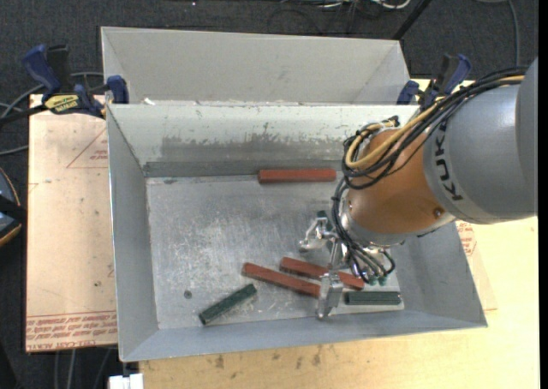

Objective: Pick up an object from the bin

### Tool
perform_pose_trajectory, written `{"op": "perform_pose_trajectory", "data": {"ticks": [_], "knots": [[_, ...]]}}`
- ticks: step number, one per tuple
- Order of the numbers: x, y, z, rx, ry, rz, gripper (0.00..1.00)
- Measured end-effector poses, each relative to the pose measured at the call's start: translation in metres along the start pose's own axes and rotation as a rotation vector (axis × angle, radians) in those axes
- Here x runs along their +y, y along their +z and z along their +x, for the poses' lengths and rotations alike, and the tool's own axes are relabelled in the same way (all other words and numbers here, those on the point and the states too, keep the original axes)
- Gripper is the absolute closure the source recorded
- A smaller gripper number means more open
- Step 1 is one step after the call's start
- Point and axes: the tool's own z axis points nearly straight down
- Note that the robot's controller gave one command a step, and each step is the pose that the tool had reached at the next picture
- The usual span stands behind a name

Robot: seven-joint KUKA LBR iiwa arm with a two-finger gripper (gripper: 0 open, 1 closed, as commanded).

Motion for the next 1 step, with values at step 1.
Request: {"op": "perform_pose_trajectory", "data": {"ticks": [1], "knots": [[0.0048,0.0116,0.0089,-0.025,0.383,-0.003,1.0]]}}
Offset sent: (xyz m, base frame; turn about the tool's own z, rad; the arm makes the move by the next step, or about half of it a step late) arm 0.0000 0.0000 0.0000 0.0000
